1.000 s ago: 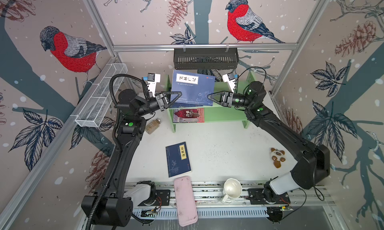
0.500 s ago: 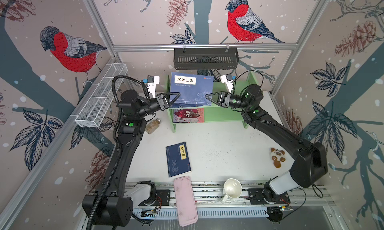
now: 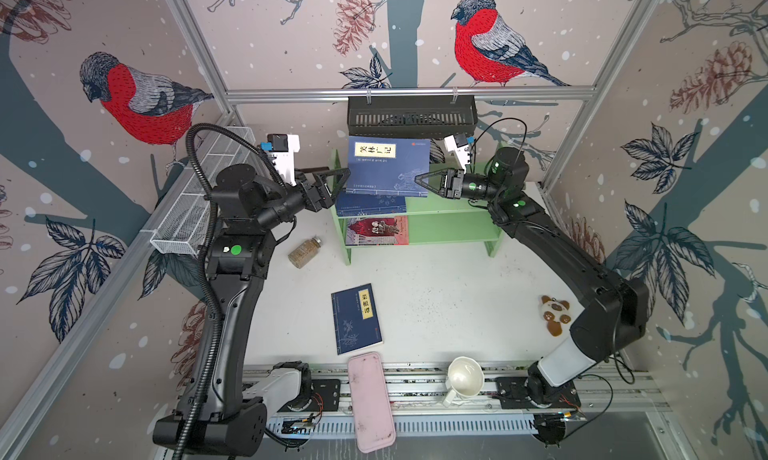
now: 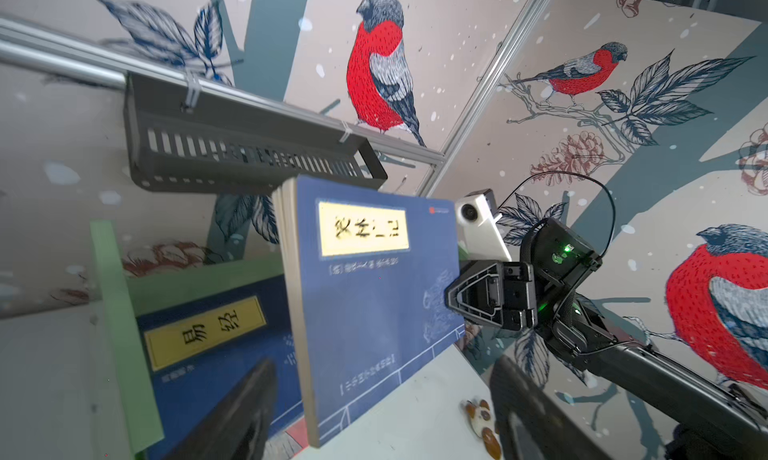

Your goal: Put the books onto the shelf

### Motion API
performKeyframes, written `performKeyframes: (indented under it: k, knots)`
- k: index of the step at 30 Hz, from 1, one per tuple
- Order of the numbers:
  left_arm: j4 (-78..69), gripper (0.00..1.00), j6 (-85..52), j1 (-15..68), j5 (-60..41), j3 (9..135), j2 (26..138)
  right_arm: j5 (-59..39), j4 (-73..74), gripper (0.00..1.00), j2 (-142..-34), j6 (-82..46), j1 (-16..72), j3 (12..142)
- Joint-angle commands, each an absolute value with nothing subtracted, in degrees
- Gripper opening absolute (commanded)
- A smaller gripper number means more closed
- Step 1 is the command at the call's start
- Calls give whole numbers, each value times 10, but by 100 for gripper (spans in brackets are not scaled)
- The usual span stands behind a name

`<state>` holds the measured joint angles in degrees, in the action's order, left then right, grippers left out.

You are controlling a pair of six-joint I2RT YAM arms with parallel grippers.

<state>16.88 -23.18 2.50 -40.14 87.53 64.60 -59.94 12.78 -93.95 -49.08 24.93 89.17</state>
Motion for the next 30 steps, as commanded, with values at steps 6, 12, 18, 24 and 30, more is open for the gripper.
performKeyframes:
  k: [6,12,18,24,30]
  knots:
    - [201,84,-175,23,-315,896,651,-611,30,0,-1007,-462,248,973]
    - [170,85,-189,23,-355,874,657,-600,14,1,-1041,-478,251,993]
    - [154,85,-192,23,-367,855,663,-592,-16,1,-1062,-478,256,1010]
    - [142,85,-200,23,-374,847,669,-577,-62,1,-1073,-458,262,1028]
    - [136,85,-202,24,-380,843,672,-569,-86,2,-1079,-448,264,1038]
